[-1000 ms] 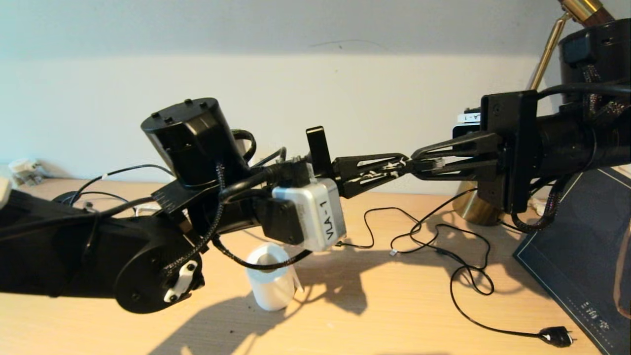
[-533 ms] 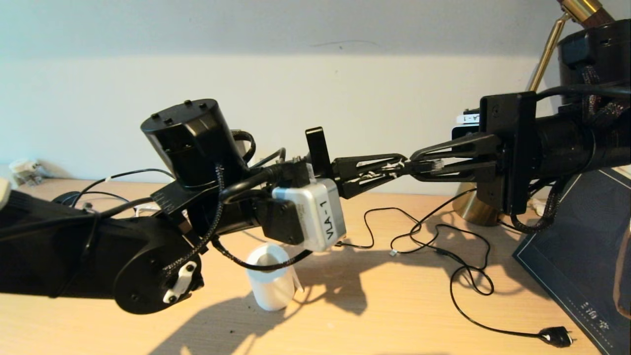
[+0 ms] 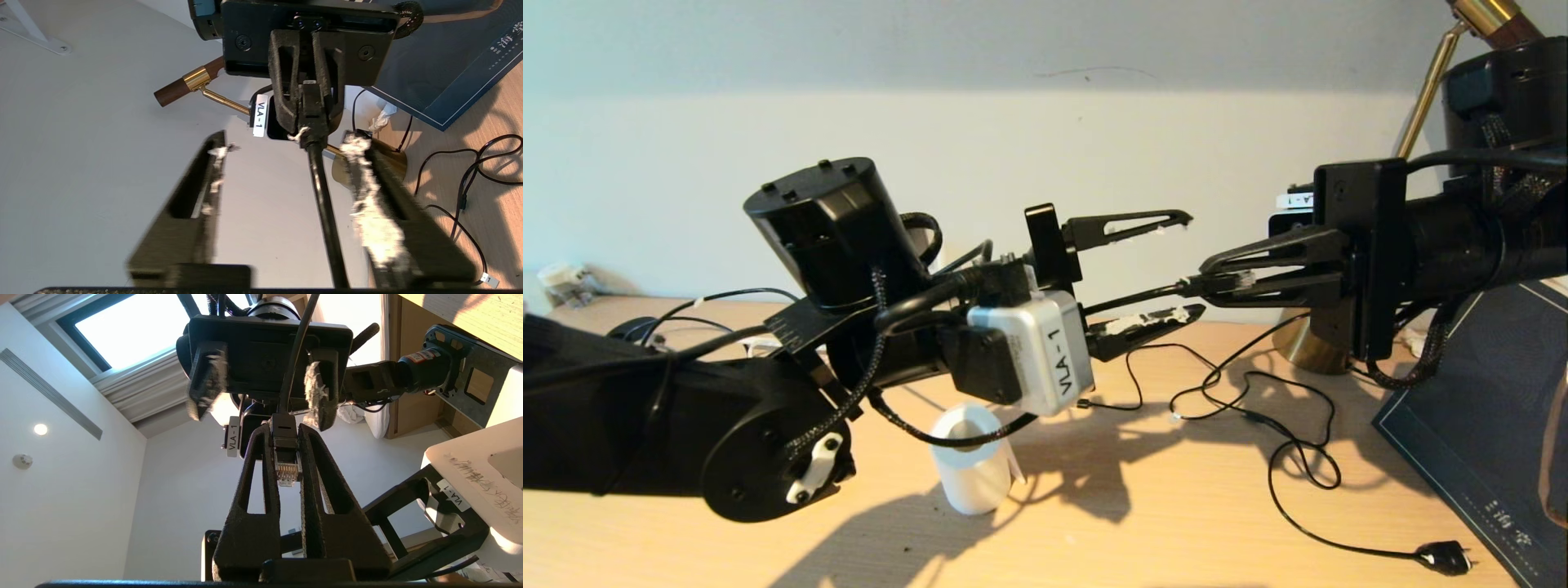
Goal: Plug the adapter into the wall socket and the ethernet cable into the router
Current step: Align cable and router interface
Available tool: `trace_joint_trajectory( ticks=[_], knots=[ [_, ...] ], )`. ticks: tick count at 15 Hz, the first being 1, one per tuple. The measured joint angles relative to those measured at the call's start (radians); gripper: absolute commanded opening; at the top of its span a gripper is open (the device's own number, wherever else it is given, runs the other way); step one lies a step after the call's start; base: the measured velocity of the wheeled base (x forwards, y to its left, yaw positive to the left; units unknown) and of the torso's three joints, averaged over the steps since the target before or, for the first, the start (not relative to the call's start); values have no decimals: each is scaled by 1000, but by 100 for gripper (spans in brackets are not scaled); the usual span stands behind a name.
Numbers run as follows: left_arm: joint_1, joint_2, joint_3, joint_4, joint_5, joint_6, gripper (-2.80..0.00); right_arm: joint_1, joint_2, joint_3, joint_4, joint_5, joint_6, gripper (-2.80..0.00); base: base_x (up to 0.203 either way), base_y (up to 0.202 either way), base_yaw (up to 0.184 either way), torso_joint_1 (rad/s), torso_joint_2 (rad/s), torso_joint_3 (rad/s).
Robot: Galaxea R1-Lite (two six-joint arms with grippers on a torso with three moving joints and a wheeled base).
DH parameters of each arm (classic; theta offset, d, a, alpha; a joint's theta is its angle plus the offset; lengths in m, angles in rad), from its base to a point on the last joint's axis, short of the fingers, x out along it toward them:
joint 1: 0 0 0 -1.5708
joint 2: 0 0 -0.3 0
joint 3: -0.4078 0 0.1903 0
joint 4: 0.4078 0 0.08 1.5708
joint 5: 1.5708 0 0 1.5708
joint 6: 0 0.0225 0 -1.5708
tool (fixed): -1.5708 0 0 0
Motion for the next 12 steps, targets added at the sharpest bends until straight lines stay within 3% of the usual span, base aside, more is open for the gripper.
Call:
trace_joint_trajectory(
  ticks=[10, 11, 12],
  knots=[
    [-3, -29, 22, 0, -1, -1, 0, -5, -14, 6, 0, 3, -4, -280, 0, 0, 0, 0, 0, 0],
    [-4, -29, 23, 1, -1, -1, -31, -6, -14, 6, -1, 3, -4, -280, 0, 0, 0, 0, 0, 0],
    [-6, -30, 23, 1, -1, -3, -280, -6, -14, 6, -1, 4, -4, -280, 0, 0, 0, 0, 0, 0]
  ],
)
